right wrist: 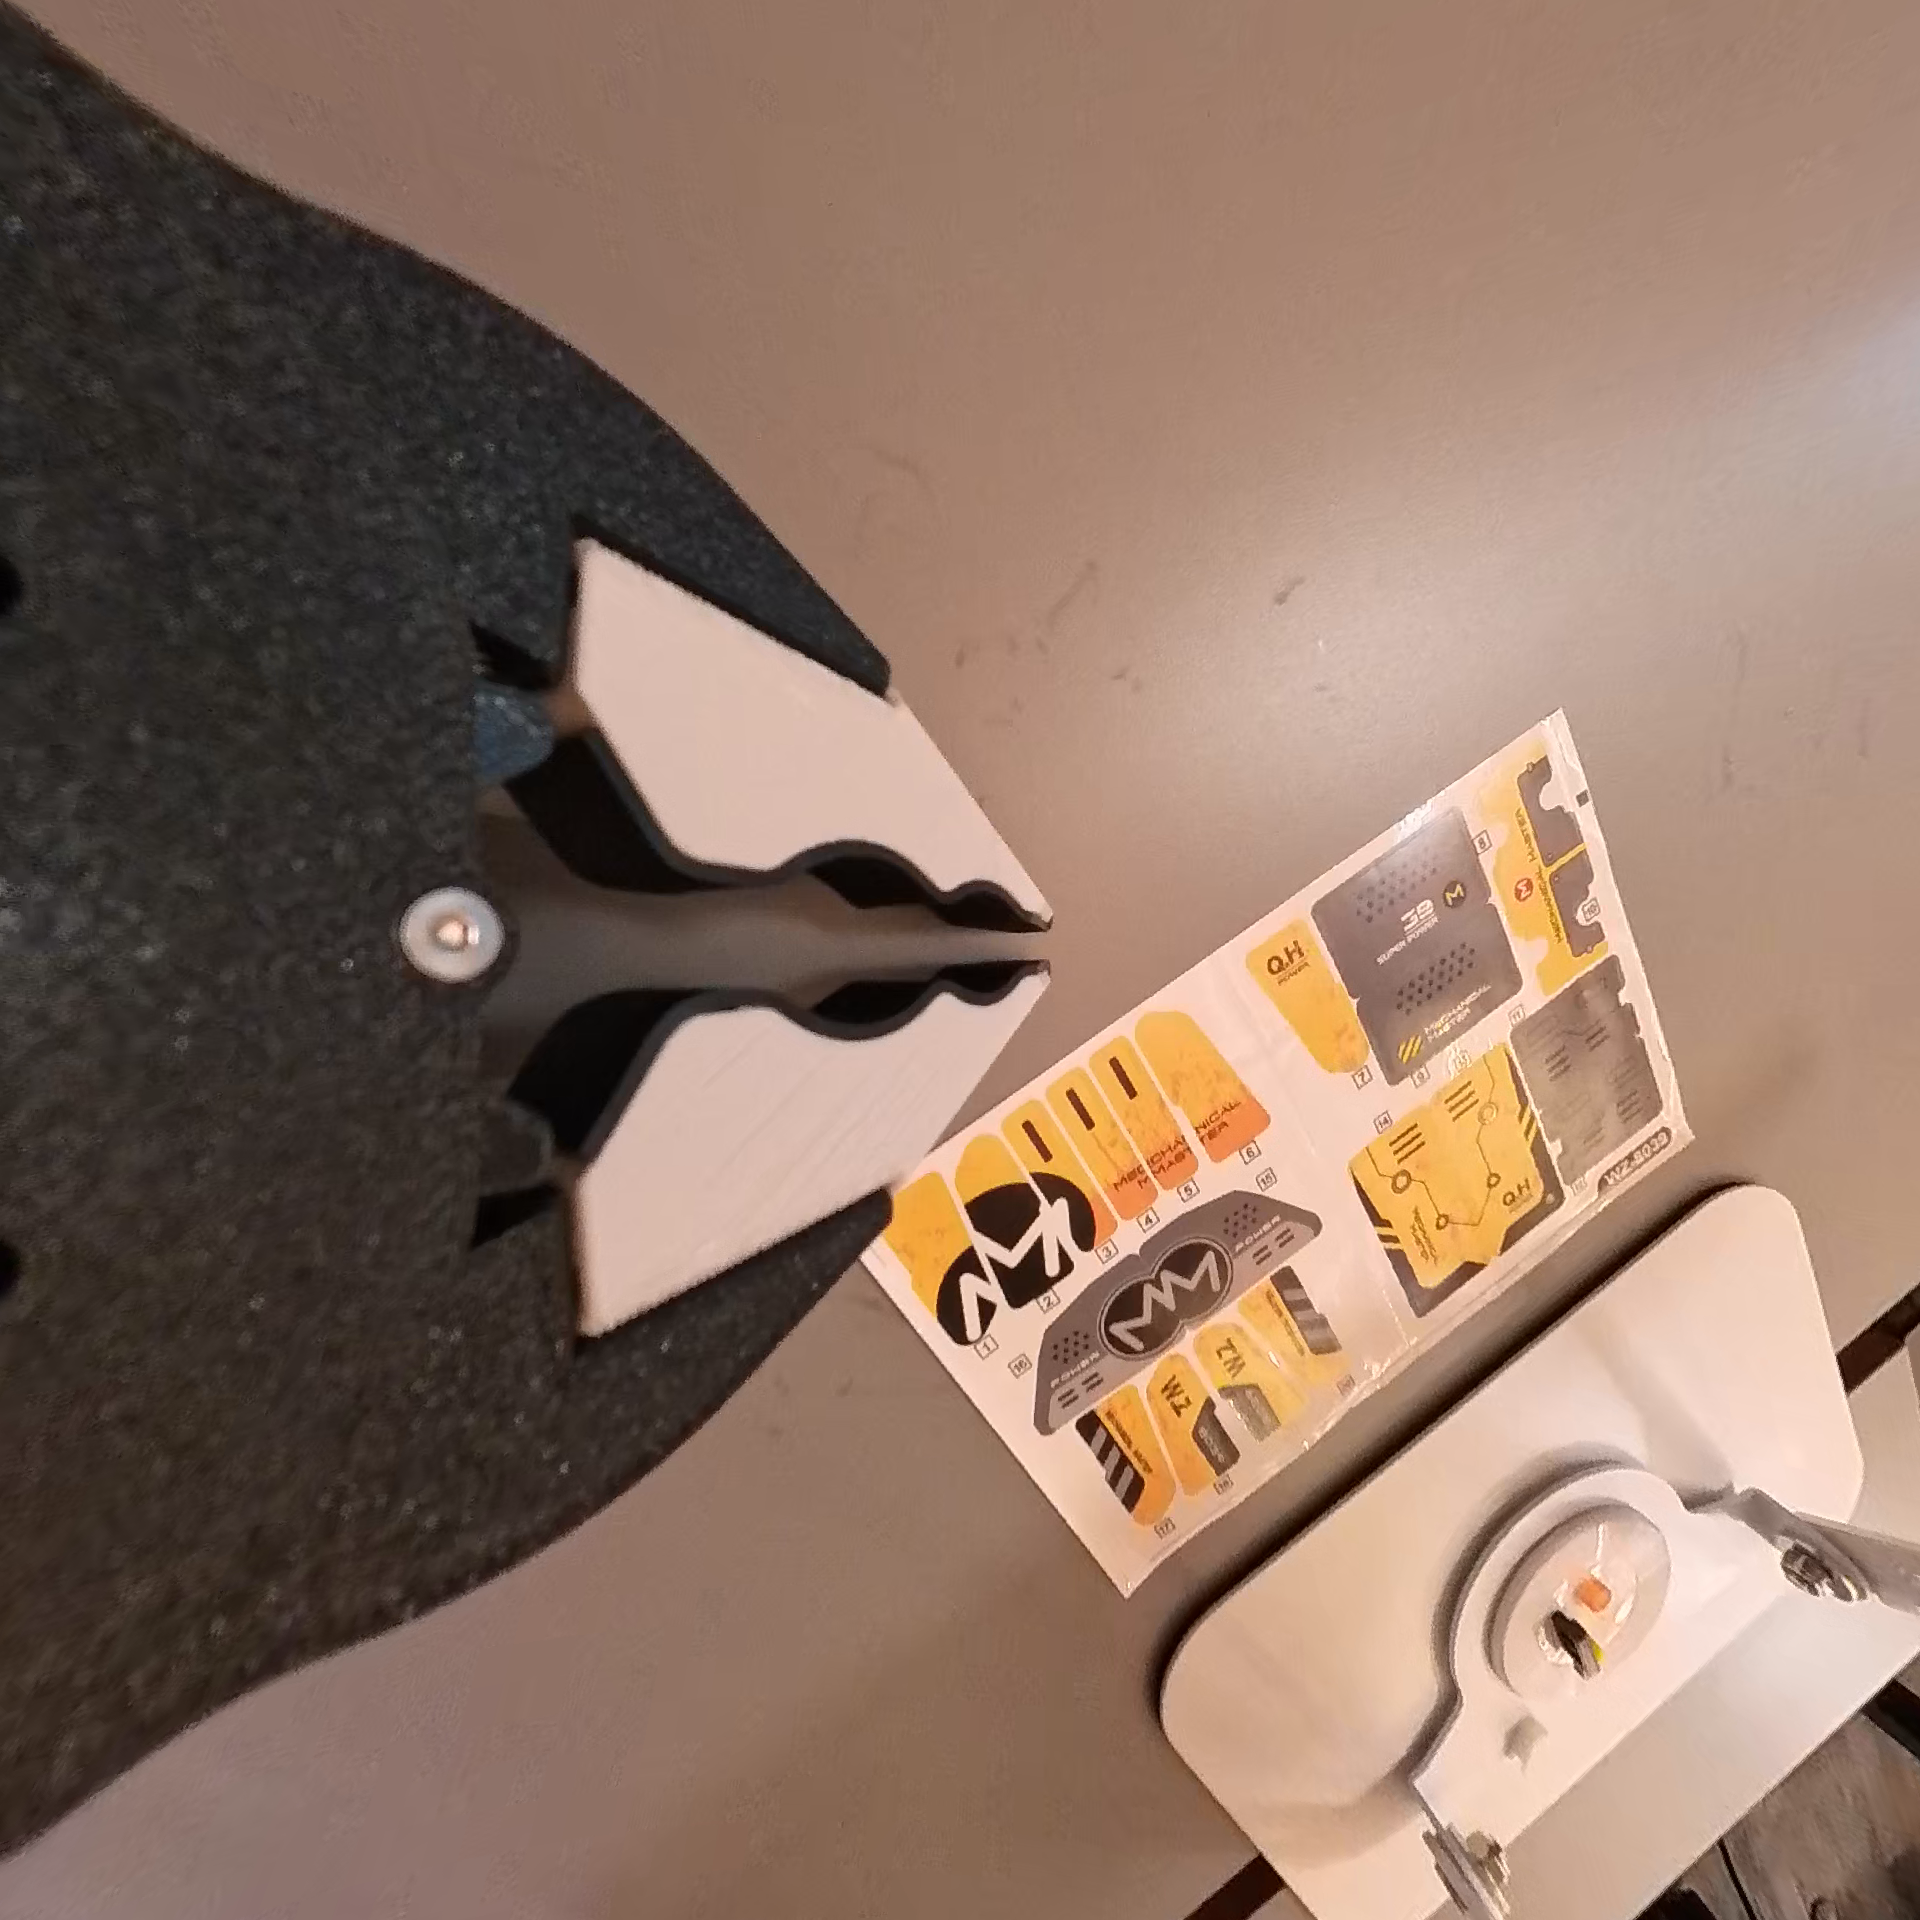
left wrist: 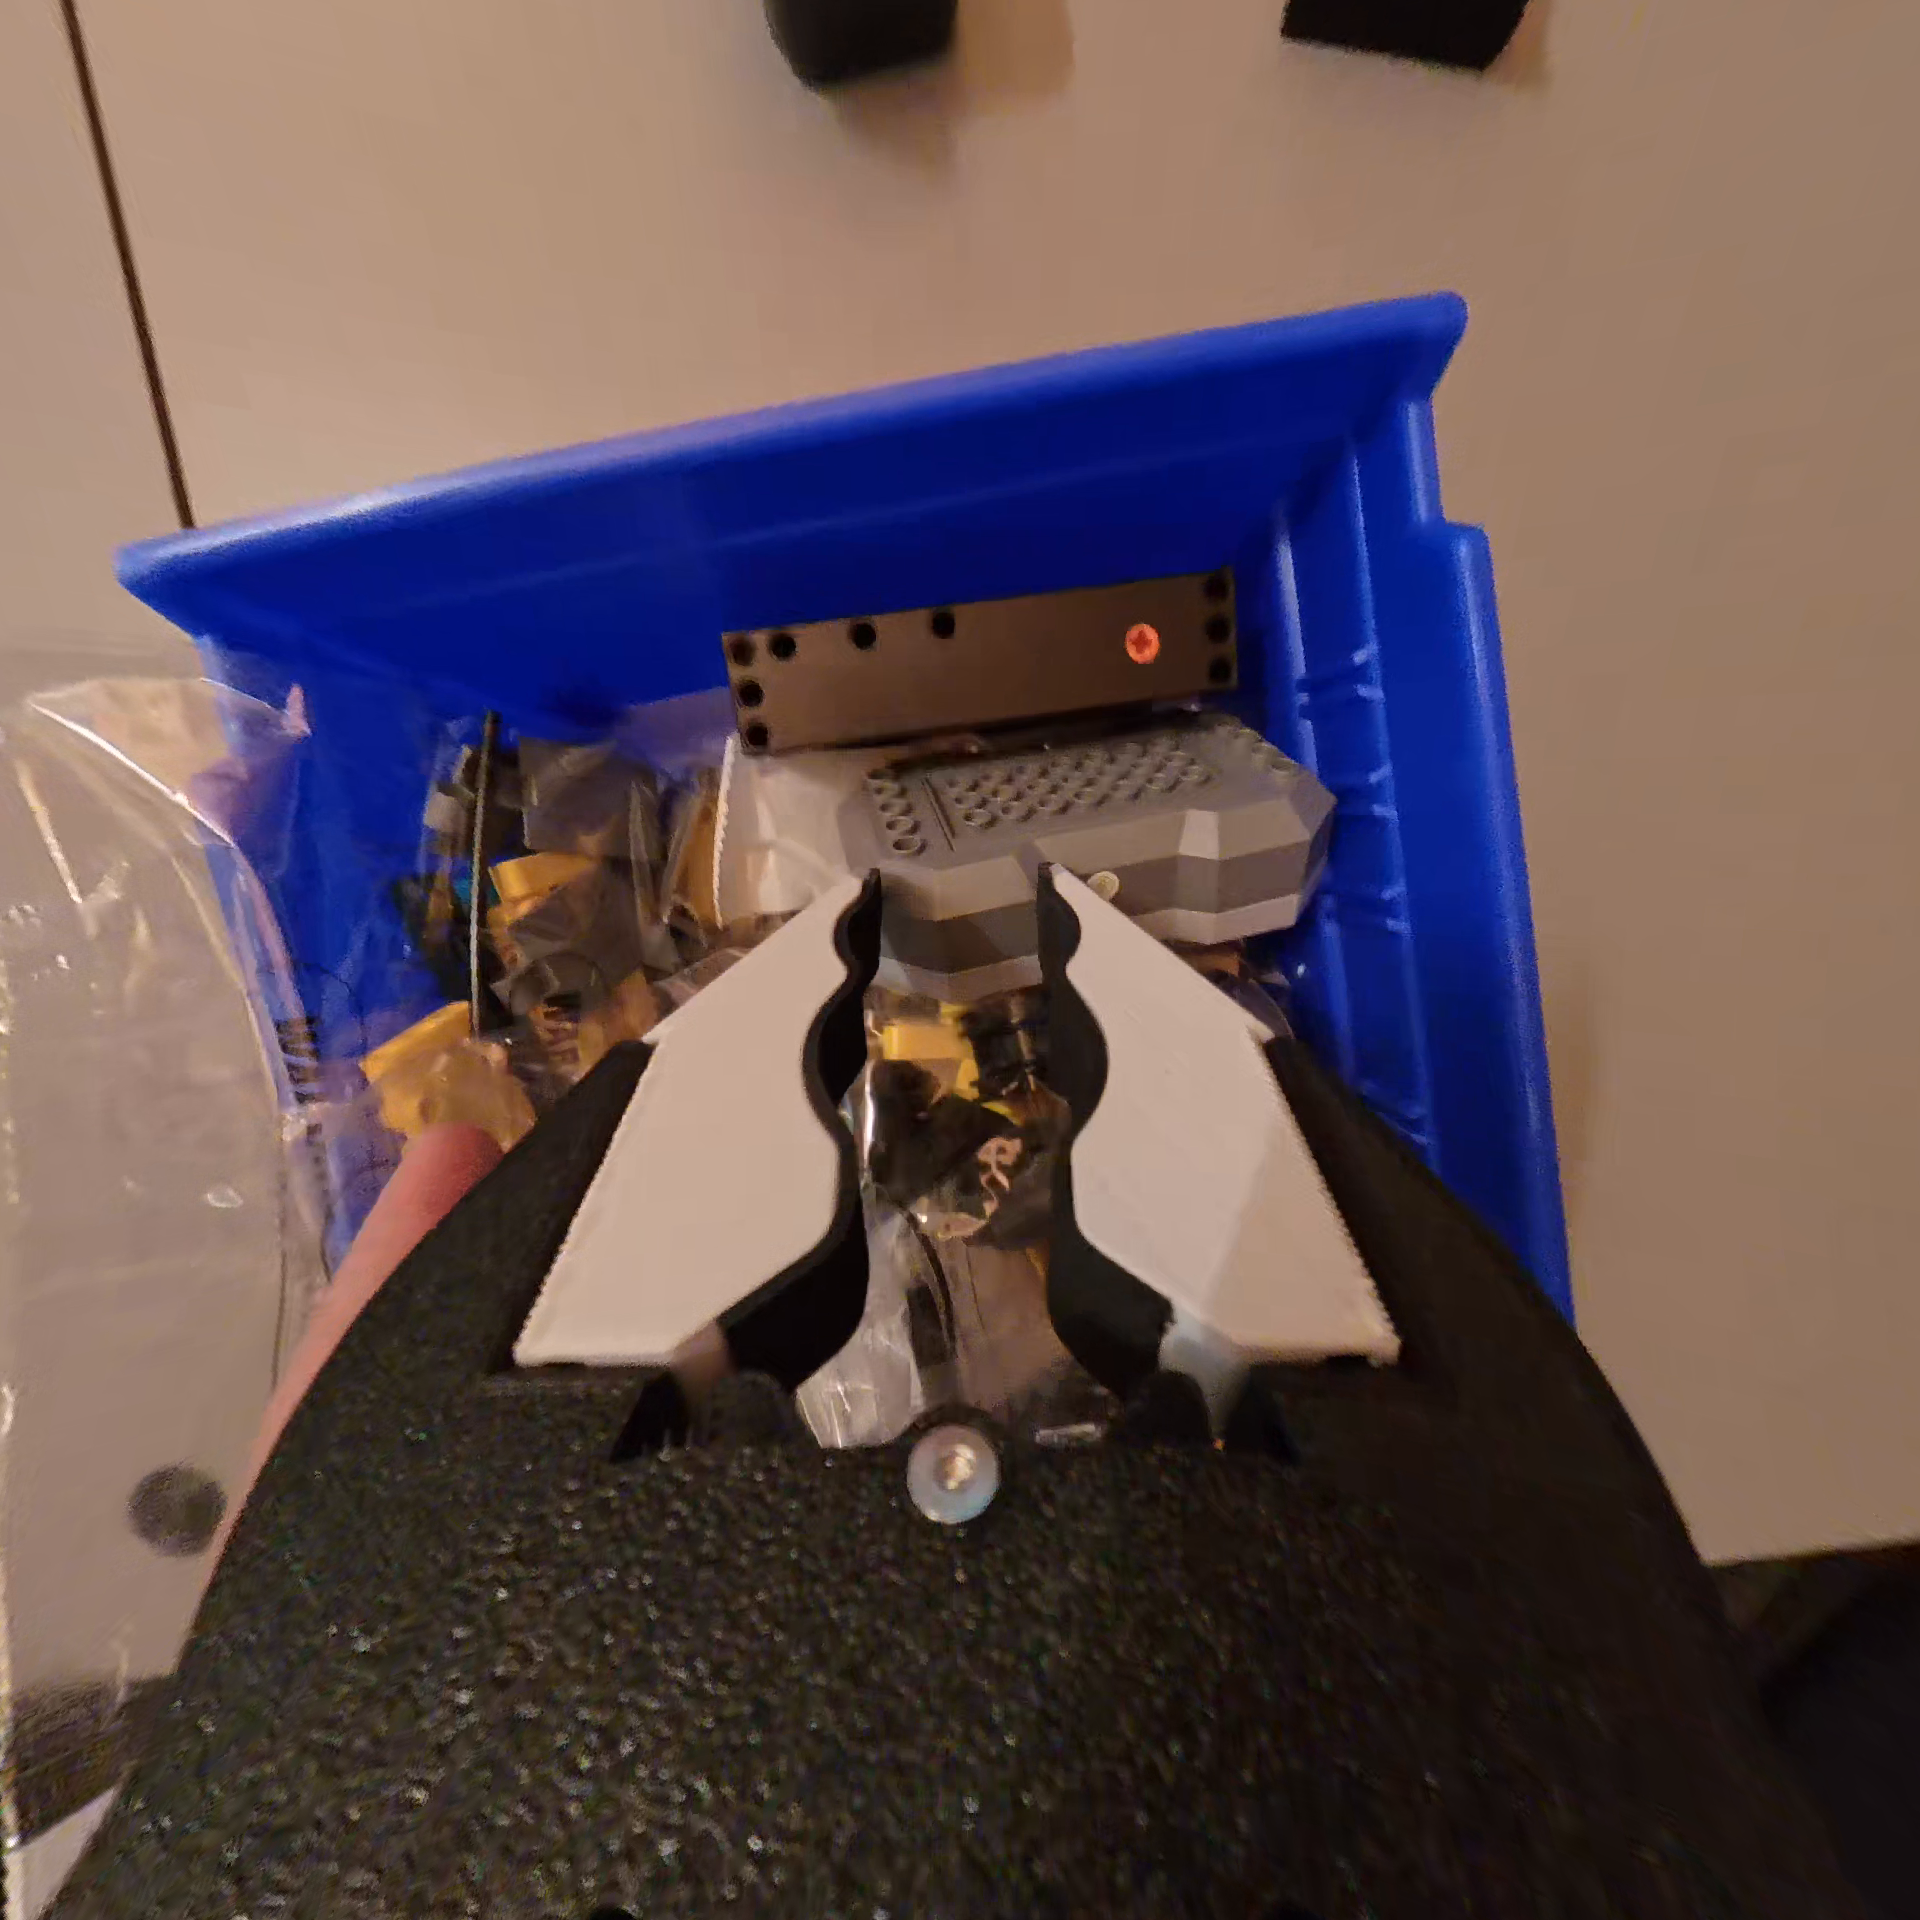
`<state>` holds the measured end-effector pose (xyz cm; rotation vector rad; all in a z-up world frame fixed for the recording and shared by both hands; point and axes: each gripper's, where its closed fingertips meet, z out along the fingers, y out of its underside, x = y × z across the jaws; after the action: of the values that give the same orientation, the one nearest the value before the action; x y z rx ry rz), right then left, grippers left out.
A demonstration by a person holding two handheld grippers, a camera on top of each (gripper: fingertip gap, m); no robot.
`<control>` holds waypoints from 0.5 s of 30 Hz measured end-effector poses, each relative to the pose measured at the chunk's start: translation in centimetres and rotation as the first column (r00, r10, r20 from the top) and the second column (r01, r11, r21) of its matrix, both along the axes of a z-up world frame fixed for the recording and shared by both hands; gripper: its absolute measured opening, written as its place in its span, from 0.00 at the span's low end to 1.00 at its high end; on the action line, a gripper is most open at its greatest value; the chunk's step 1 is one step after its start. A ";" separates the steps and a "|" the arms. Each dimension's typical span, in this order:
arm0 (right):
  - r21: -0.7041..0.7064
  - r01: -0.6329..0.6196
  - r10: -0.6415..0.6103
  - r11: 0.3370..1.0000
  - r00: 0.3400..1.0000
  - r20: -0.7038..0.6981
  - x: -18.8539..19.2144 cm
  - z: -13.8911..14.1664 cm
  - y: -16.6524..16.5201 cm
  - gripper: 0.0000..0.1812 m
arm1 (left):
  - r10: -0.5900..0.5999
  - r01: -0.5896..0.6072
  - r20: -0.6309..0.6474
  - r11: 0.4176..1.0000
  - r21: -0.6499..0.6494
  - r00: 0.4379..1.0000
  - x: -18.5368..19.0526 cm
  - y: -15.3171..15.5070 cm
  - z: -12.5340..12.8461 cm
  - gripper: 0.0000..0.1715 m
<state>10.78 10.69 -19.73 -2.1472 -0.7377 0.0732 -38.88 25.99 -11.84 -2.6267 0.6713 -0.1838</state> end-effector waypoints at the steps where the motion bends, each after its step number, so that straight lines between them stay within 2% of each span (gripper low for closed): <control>1: -0.001 0.000 0.000 1.000 1.000 -0.001 0.0 0.0 0.0 0.03 | 0.004 -0.004 -0.004 1.000 0.030 1.000 0.0 0.6 0.1 0.17; 4: -0.007 0.003 -0.003 1.000 1.000 -0.011 0.0 0.0 0.0 0.03 | 0.019 0.005 -0.127 0.982 0.187 0.992 -0.9 3.0 0.9 0.17; 7: -0.013 0.006 -0.007 1.000 1.000 -0.020 0.1 0.0 0.0 0.03 | 0.057 0.088 -0.331 0.909 0.408 0.942 -2.6 6.3 3.1 0.17; 11: -0.016 0.010 -0.010 1.000 1.000 -0.025 0.1 0.0 0.1 0.03 | -0.180 0.276 -0.298 0.906 0.321 0.937 0.2 5.6 1.5 0.15; 15: -0.018 0.011 -0.012 1.000 1.000 -0.028 0.1 0.0 0.1 0.03 | -0.421 0.473 -0.253 0.857 0.204 0.871 2.1 3.2 -0.2 0.16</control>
<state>10.91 10.78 -19.76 -2.1632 -0.7106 0.1043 -36.79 29.16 -12.07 -2.2143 1.2878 0.0372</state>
